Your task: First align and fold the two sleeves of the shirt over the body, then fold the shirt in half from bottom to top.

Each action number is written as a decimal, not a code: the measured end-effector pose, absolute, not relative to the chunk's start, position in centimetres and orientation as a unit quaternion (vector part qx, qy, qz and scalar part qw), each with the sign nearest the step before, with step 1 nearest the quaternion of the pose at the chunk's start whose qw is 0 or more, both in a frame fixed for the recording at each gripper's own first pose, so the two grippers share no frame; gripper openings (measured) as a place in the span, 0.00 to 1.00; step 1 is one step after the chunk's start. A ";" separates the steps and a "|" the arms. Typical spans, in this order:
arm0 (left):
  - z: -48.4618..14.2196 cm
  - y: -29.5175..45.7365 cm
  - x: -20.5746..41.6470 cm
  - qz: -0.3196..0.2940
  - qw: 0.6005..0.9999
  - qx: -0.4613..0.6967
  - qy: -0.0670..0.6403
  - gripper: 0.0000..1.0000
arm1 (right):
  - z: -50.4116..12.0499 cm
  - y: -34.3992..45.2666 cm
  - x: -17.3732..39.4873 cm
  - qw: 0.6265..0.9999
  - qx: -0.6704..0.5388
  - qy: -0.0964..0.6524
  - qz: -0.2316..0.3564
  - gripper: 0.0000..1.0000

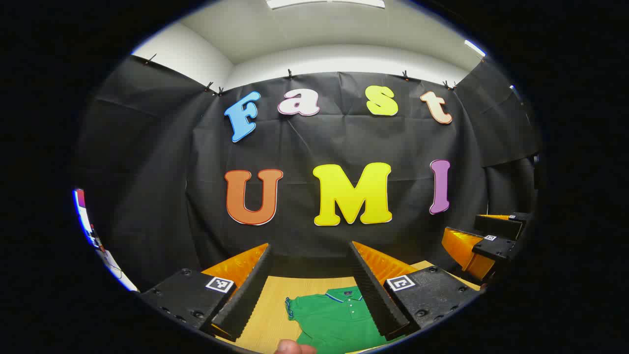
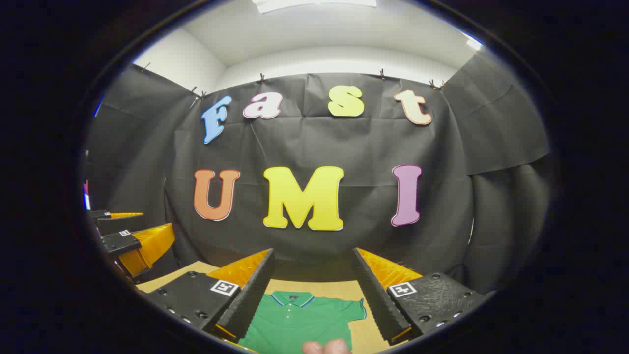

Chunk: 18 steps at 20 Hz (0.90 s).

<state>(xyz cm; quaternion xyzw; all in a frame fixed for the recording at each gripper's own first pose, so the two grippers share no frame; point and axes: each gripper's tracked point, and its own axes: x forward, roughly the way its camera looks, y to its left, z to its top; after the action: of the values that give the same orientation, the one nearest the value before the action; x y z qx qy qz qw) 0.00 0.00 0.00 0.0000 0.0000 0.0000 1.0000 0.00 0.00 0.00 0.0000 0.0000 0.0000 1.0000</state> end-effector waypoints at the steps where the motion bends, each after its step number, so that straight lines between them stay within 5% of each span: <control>1: 0.0 0.0 0.2 0.000 1.000 0.000 0.000 0.97 | 0.1 -0.2 0.1 1.000 -0.001 0.001 0.000 0.96; 7: 0.1 -0.7 0.9 -0.003 1.000 0.000 -0.002 1.00 | 0.6 -0.9 0.6 1.000 -0.002 -0.003 -0.002 0.95; 8: 0.2 -0.7 0.9 -0.003 1.000 0.000 -0.003 0.90 | 0.6 -1.0 0.6 1.000 0.000 -0.002 -0.002 0.95; 10: 0.4 -0.8 1.0 -0.003 1.000 0.001 -0.005 1.00 | 0.6 -1.1 0.7 1.000 -0.001 0.001 -0.003 0.96; 18: 0.3 -0.8 1.0 -0.002 1.000 -0.001 -0.001 0.96 | 0.3 -1.5 0.6 1.000 0.001 0.008 -0.003 0.95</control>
<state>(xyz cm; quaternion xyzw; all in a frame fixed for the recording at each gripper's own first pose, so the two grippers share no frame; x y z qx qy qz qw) 0.97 -0.76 0.31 -0.0008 -0.0011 -0.0016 1.0000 0.61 -1.52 0.33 0.0007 0.0078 -0.0033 1.0000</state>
